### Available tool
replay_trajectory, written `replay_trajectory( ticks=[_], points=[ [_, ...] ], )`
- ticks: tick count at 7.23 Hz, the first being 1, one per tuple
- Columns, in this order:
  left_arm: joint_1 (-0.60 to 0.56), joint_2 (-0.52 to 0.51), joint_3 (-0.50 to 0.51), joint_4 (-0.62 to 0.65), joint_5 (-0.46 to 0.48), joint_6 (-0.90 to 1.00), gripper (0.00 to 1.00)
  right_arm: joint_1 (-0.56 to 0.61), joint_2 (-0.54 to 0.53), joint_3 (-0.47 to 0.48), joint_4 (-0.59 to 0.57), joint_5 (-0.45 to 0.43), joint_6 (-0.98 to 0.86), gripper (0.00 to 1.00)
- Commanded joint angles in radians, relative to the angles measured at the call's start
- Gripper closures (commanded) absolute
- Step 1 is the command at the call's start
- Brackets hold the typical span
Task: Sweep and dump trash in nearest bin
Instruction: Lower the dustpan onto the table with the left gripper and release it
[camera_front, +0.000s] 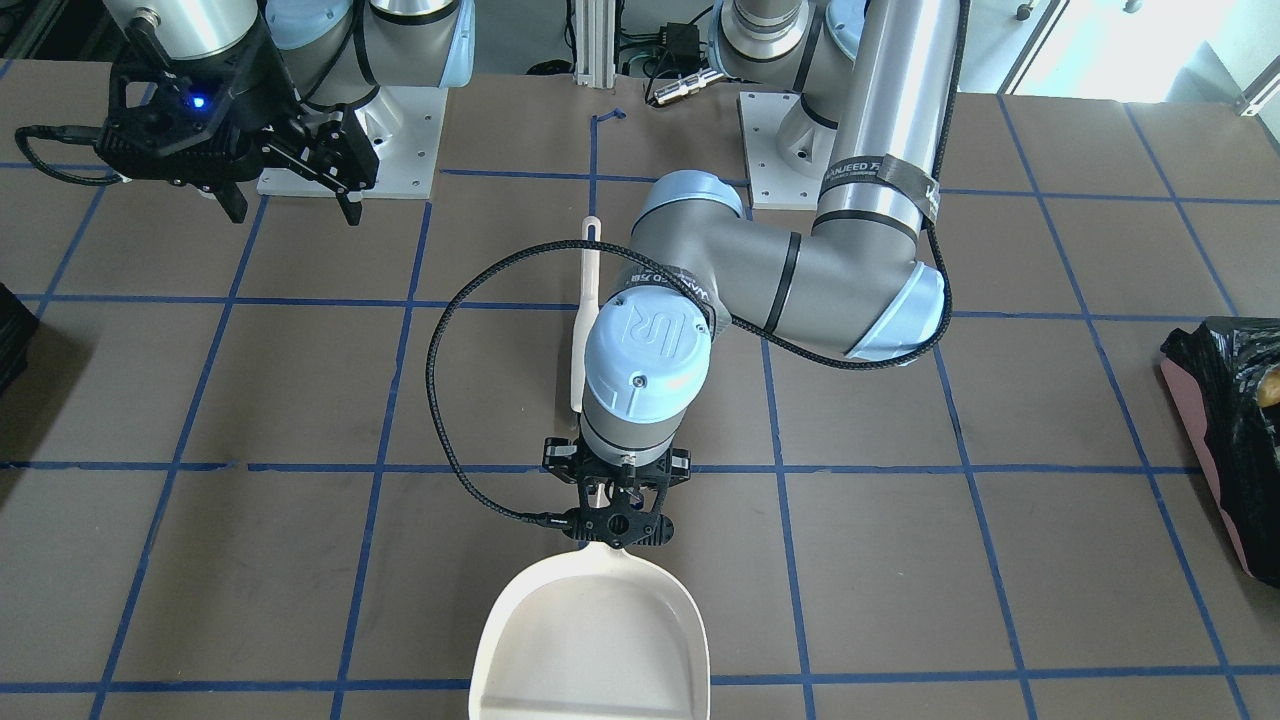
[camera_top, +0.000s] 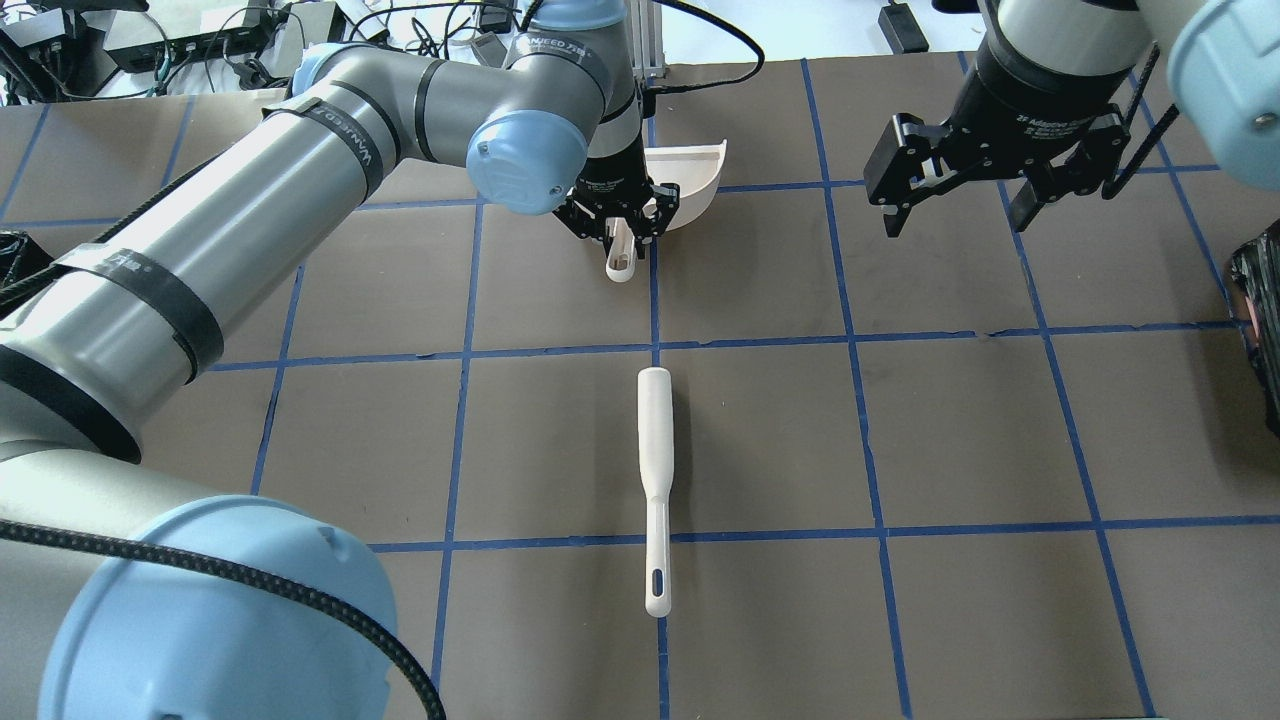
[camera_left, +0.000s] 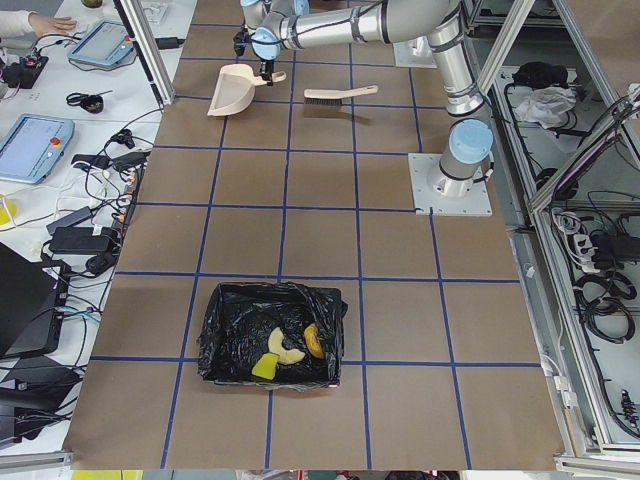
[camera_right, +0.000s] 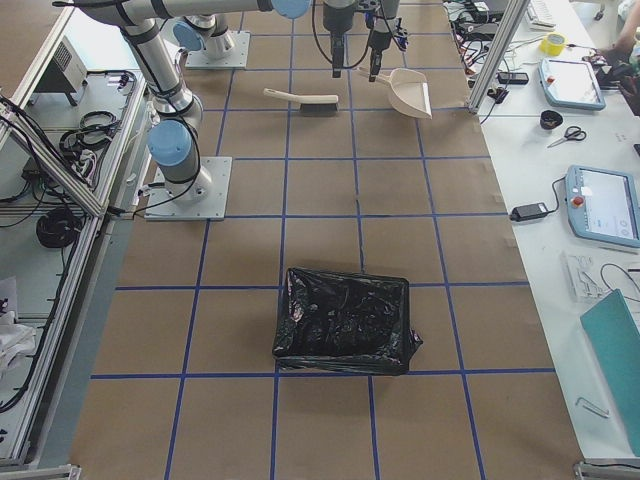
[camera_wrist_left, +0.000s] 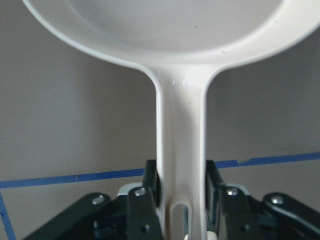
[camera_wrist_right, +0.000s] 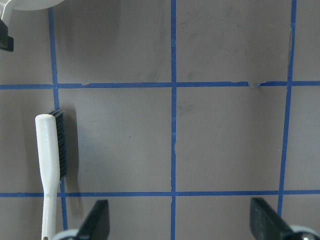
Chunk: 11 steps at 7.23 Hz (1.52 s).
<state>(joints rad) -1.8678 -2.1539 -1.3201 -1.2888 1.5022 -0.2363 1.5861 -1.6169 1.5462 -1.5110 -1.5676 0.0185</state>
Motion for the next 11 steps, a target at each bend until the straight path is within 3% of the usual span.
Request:
replay_trajectory(
  ticks=[1, 4, 10, 11],
  points=[
    [-0.001, 0.009, -0.013, -0.009, 0.003, -0.027, 1.0, 0.0, -0.001, -0.002, 0.0, 0.0, -0.002, 0.0],
    [-0.057, 0.003, -0.016, -0.009, 0.006, -0.054, 1.0, 0.0, 0.0, -0.002, 0.0, 0.0, -0.002, 0.0],
    [-0.059, -0.001, -0.057, 0.038, 0.049, -0.05, 0.99, 0.0, -0.001, -0.002, 0.0, 0.0, -0.003, 0.0],
    [-0.059, -0.006, -0.057, 0.043, 0.05, -0.06, 0.17, 0.0, 0.0, -0.002, 0.0, 0.001, -0.003, 0.0]
  ],
)
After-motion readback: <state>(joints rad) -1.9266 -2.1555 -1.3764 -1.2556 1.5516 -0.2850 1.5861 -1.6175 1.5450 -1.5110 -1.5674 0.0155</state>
